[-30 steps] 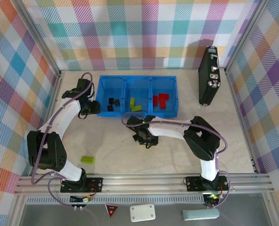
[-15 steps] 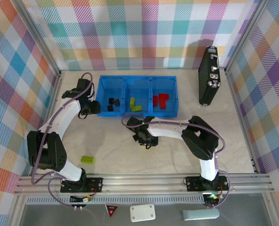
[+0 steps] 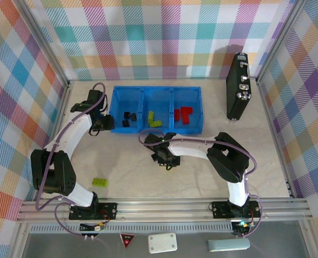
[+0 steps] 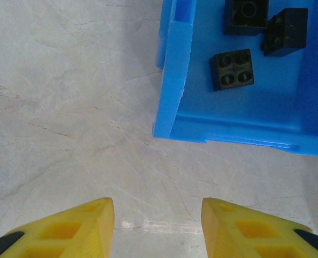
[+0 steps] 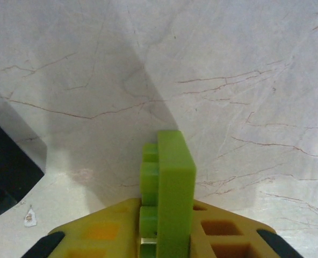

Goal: Sort the legos into containers by color
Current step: Pick up the lego from the bottom-center of the table, then place the lego in the container.

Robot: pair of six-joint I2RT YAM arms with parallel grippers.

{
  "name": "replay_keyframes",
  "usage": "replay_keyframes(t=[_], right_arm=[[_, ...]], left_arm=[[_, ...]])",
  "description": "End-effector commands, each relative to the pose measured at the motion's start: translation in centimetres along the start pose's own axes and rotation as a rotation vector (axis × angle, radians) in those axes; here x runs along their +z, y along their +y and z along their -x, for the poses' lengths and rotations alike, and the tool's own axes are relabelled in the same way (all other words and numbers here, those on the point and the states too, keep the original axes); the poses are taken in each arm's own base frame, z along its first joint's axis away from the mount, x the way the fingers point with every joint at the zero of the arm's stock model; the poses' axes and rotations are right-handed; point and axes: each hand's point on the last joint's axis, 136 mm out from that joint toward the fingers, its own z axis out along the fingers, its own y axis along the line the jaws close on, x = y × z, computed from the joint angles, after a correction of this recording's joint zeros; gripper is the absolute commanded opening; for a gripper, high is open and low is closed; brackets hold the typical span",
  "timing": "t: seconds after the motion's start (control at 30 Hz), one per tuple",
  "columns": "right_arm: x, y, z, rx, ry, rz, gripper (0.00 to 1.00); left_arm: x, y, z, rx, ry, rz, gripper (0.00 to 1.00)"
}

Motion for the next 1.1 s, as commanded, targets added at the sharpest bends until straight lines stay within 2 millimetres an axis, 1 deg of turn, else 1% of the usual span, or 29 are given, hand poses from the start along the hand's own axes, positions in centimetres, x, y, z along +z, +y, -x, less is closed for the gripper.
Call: replay_keyframes(t=[0.0, 0.2, 0.4, 0.57, 0.83, 0.93, 1.07], right_arm=[[-1.2, 0.4, 0.2, -0.020, -0.019, 0.015, 0.24], [-2.5, 1.1, 1.5, -0.066, -0.056, 0.020, 0.21], [-4.9, 2.4, 4.2, -0.117, -0.114, 0.053, 0.20], [-6.8, 3.4, 7.6, -0.144, -0.168, 0.093, 0.20], [-9.0, 4.7, 14.2, -0.152, -0.241, 0.151, 0.20], [-9.1, 4.9, 16.3, -0.138, -0.247, 0.174, 0.20], [-8.2, 5.2, 18.6, -0.127, -0.239, 0.187, 0.20]], left_arm=[[-0.3, 0.3, -0.1, 0.006, -0.005, -0.005, 0.46], [-0.5, 0.3, 0.0, 0.007, -0.016, -0.007, 0.46], [-0.9, 0.3, 0.2, 0.007, -0.032, -0.014, 0.46], [-1.3, 0.2, 0.3, 0.006, -0.049, -0.021, 0.46], [-1.6, 0.1, 0.4, 0.005, -0.060, -0.028, 0.46], [-1.5, 0.1, 0.3, 0.005, -0.058, -0.029, 0.46], [-1.5, 0.0, 0.4, 0.006, -0.058, -0.030, 0.46]])
